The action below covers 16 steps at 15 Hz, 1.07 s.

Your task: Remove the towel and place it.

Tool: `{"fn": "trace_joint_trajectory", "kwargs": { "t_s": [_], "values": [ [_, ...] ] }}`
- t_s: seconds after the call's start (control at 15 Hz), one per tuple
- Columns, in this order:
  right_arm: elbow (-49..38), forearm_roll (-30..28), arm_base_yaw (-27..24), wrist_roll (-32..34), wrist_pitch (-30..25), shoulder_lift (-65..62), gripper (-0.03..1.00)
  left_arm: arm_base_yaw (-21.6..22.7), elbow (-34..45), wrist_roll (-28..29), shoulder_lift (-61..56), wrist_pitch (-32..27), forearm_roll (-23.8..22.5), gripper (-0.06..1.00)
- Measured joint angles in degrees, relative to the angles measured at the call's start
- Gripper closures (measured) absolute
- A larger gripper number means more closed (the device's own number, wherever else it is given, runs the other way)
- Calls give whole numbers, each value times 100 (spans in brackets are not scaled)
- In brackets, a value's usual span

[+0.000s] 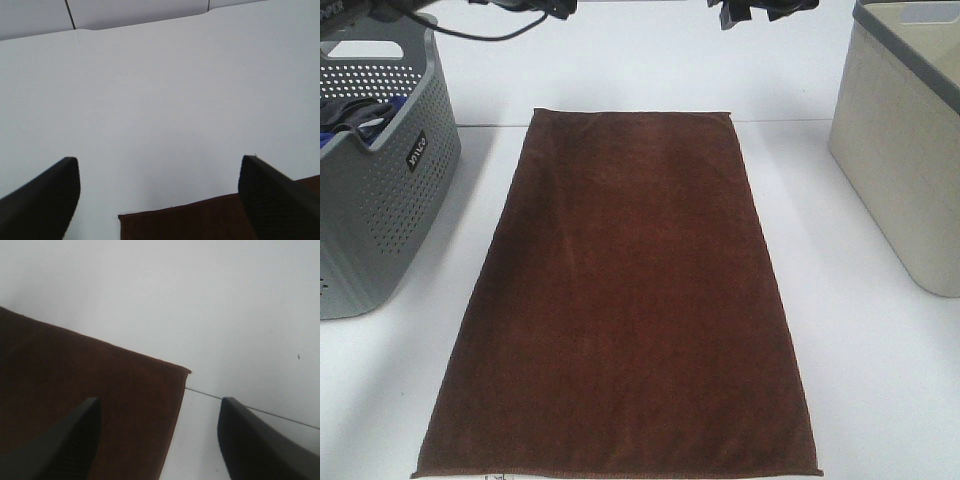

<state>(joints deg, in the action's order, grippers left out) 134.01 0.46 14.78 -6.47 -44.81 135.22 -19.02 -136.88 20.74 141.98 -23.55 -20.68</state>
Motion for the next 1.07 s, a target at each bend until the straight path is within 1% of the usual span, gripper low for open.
{"fn": "trace_joint_trajectory", "kwargs": {
  "t_s": [0.13,0.2,0.27,0.4,0.47,0.6,0.73,0.87,0.93,1.0,1.07],
  "values": [
    [0,92,0,0,-630,-435,33,-109,0,-241,-481,-819,0,13],
    [0,126,0,0,-791,-527,33,-132,0,-264,-584,-1008,6,13],
    [0,195,0,0,-1134,-751,33,-166,0,-304,-808,-1444,6,13],
    [0,390,0,0,-1982,-1140,33,-235,0,-372,-1306,-2510,11,13],
    [0,458,0,0,-2320,-1295,33,-258,0,-510,-1570,-2997,11,13],
    [0,550,0,206,-2458,-1541,33,-264,0,-877,-1994,-3822,11,14],
    [-23,567,0,344,-2487,-1793,33,-275,0,-1031,-2326,-4481,11,14],
    [-367,544,0,355,-2487,-2235,33,-275,86,-1106,-2653,-4578,40,14],
    [-728,539,0,355,-2487,-2555,33,-275,218,-1163,-2853,-4578,138,14],
    [-1192,539,0,355,-2487,-2928,33,-275,470,-1203,-3128,-4584,264,14],
    [-1954,539,0,338,-2487,-3501,33,-275,1071,-1226,-3684,-4584,355,14]
  ]
}}
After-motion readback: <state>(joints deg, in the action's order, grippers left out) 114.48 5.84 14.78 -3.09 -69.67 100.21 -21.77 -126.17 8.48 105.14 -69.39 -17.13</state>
